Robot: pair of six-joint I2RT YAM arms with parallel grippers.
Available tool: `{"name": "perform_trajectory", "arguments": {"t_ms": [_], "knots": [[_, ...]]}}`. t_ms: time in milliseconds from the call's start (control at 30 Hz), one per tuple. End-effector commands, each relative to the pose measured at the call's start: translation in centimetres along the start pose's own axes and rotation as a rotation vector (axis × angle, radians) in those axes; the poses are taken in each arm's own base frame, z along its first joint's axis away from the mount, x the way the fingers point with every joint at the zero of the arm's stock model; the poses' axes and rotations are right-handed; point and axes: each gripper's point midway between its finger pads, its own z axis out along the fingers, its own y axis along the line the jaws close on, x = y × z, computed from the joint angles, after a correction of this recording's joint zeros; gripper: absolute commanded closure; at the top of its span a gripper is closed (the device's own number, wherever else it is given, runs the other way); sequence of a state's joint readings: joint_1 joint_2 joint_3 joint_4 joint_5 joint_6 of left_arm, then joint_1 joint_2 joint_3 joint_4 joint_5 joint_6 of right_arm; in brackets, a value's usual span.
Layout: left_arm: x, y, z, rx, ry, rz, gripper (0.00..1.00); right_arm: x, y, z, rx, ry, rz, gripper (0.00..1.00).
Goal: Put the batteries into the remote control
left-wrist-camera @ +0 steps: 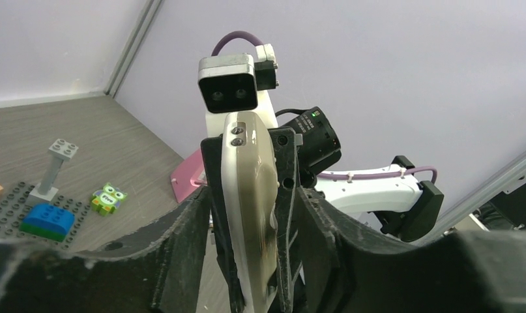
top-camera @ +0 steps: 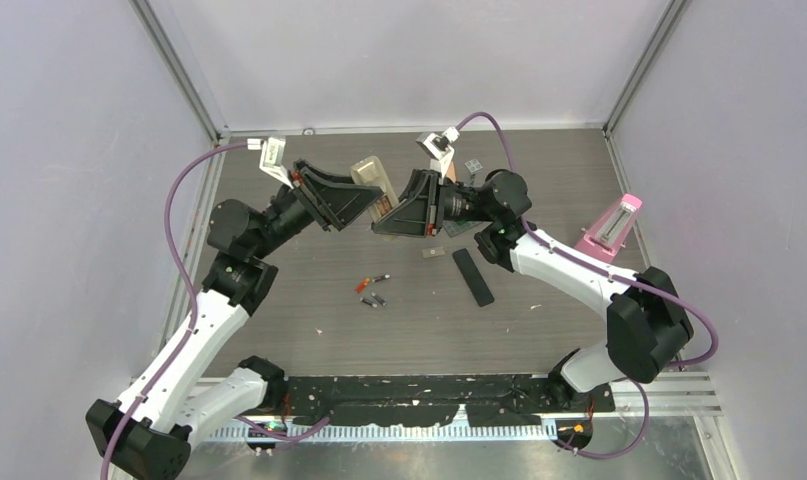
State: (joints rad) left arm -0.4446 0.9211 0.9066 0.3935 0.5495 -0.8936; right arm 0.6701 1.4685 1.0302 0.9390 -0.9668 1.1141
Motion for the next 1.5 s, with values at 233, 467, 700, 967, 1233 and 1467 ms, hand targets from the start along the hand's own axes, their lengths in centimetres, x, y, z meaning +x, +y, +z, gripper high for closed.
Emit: {"name": "perform_trajectory", "arguments": {"t_ms": [233, 467, 700, 967, 1233, 1467], "knots": [[-2.6, -0.6, 0.6, -0.006, -0.099, -0.014, 0.42, -0.3, 0.7, -0.3, 0.014, 0.012, -0.078, 0.82], [-2.3, -0.8, 1.0, 0.013, -0.069, -0.032, 0.63, -0.1, 0.7, -0.4, 0.019, 0.019, -0.078, 0.82], [-1.9, 0.0, 0.6, -0.037, -0.063, -0.005, 1.00, 0.0, 0.1, -0.6, 0.068, 0.020, -0.076, 0.61], [-3.3, 4.9, -3.3, -0.426, -0.049, 0.246, 1.00, -0.4, -1.9, -2.2, 0.263, -0.017, -0.181, 0.16], [-6.8, 7.3, -10.0, -0.789, -0.140, 0.429, 1.00, 1.6, -8.0, -5.1, 0.562, 0.028, -0.191, 0.20], [-7.1, 7.2, -12.3, -0.859, -0.181, 0.422, 1.00, 7.9, -15.8, -5.8, 0.879, 0.291, -0.251, 0.49]]}}
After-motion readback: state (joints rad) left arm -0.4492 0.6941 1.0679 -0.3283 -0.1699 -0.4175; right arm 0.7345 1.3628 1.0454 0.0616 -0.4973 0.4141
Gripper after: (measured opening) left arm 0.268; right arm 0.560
